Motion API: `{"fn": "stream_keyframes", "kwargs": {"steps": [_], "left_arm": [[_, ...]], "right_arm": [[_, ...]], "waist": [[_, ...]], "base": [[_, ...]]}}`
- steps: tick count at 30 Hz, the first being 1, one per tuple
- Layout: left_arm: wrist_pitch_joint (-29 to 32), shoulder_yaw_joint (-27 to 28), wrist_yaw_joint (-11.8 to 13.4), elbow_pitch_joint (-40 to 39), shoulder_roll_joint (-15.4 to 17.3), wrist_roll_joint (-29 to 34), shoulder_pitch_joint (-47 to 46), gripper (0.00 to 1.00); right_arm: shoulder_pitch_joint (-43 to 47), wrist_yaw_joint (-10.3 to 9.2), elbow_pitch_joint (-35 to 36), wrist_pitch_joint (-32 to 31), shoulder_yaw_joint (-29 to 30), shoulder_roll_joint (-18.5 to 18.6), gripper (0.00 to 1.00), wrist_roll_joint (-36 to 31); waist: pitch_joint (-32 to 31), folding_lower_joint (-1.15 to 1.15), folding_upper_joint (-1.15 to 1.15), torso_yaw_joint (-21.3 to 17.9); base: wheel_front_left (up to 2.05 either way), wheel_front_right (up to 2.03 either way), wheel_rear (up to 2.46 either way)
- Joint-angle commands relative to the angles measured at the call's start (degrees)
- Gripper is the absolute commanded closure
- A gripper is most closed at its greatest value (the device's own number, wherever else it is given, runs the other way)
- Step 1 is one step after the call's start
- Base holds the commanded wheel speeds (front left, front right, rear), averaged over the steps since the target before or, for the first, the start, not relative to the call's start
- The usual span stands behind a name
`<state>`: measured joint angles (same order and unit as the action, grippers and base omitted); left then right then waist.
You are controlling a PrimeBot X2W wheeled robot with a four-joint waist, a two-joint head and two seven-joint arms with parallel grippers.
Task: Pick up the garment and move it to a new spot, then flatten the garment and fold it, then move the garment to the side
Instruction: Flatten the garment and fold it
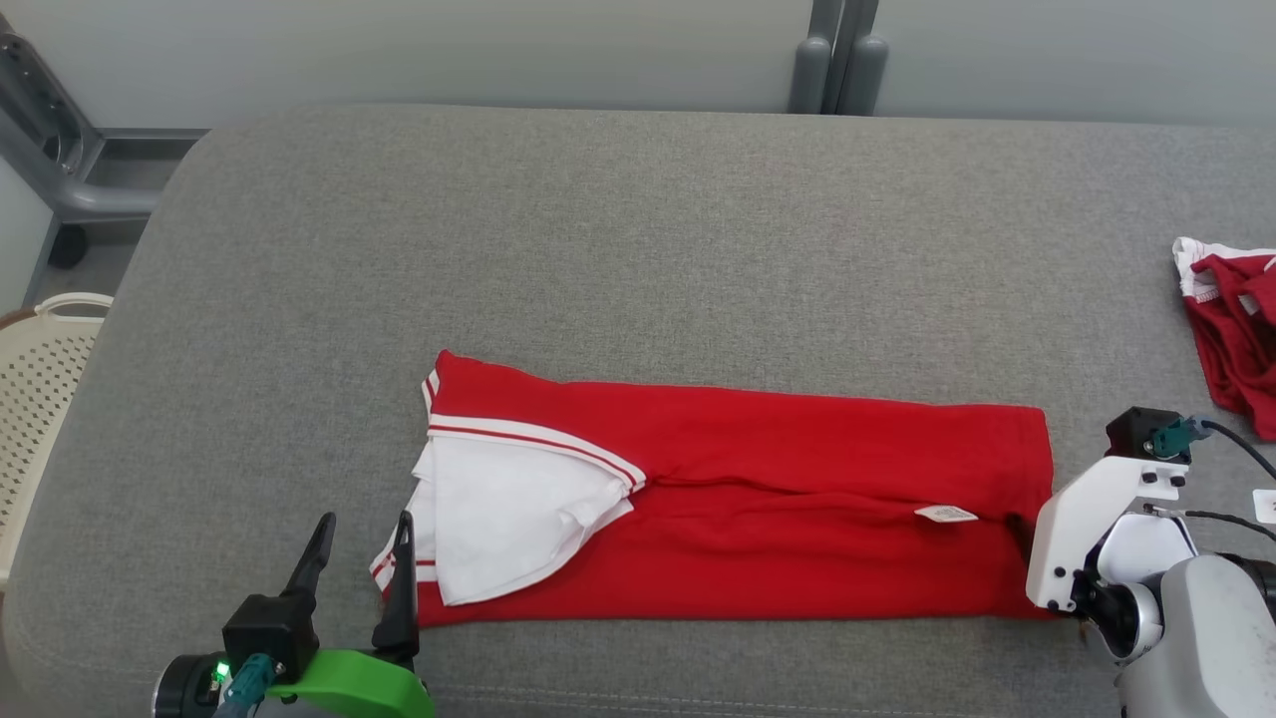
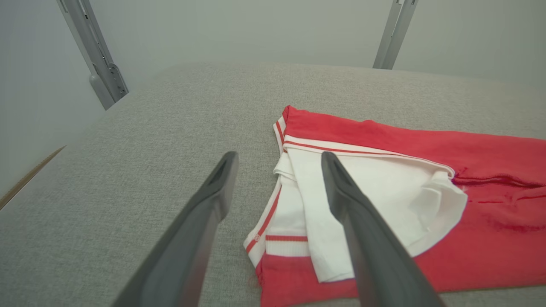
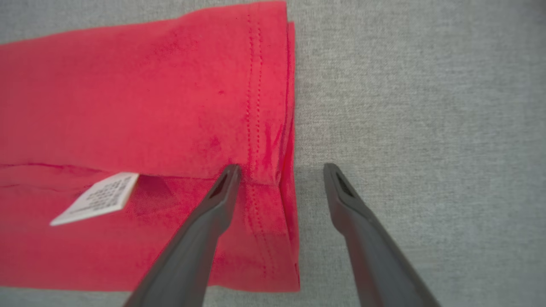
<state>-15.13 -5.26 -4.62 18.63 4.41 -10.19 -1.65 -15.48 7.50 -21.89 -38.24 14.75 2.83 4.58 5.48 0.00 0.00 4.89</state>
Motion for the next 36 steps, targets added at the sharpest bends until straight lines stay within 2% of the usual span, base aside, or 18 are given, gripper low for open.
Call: {"fn": "stream_keyframes", "kwargs": {"steps": [1,7,8,10,12,13,18,25,36], "left_arm": [[-0.01,0.29,-0.36,0.03,-0.07,0.09,-0.96,0.0],[-0.01,0.51,-0.67,0.1,-0.17,0.55,-1.89,0.0],[-0.01,0.6,-0.74,0.08,-0.19,0.6,-1.97,0.0],[-0.01,0.75,-0.83,0.14,-0.22,0.66,-2.06,0.0],[-0.01,0.81,-0.96,0.32,-0.32,0.73,-2.18,0.0],[-0.01,0.86,-1.0,0.42,-0.36,0.73,-2.25,0.0],[-0.01,1.17,-1.18,0.82,-0.57,0.54,-2.39,0.0],[-0.01,1.68,-1.31,0.81,-0.76,0.89,-2.1,0.0],[-0.01,1.76,-1.74,1.1,-0.97,1.13,-1.47,0.0]], "right_arm": [[-0.42,-0.03,-0.83,0.19,0.15,0.15,0.0,0.87],[-2.37,-0.04,-4.05,1.07,0.72,0.11,0.0,1.06],[-2.84,-0.03,-4.59,1.37,0.89,0.11,0.13,1.06],[-3.78,-0.04,-5.67,1.7,1.13,0.08,0.53,0.91],[-4.42,-0.04,-6.86,1.62,1.24,0.07,0.87,0.84],[-4.62,-0.06,-7.25,1.56,1.23,0.09,1.0,0.83],[-5.27,-0.12,-8.14,1.95,2.49,0.32,1.0,0.18],[-5.86,-0.12,-5.96,2.82,8.48,0.39,1.0,-1.83],[-3.23,-0.07,3.52,-0.79,17.16,0.24,1.0,-7.53]], "waist": [[0.27,0.0,0.0,0.21],[1.31,0.0,0.0,0.83],[1.53,0.0,0.0,0.92],[1.83,0.0,0.0,1.04],[2.04,0.0,0.0,1.13],[2.1,0.0,0.0,1.15],[2.1,0.0,0.0,0.96],[1.43,0.0,0.0,0.13],[0.52,0.0,0.0,-0.72]], "base": [[0.0,0.0,0.0],[0.0,0.0,0.0],[0.0,0.0,0.0],[0.0,0.0,0.0],[0.0,0.0,0.0],[0.0,0.0,0.0],[0.0,0.0,0.0],[0.0,0.0,0.0],[0.0,0.0,0.0]]}}
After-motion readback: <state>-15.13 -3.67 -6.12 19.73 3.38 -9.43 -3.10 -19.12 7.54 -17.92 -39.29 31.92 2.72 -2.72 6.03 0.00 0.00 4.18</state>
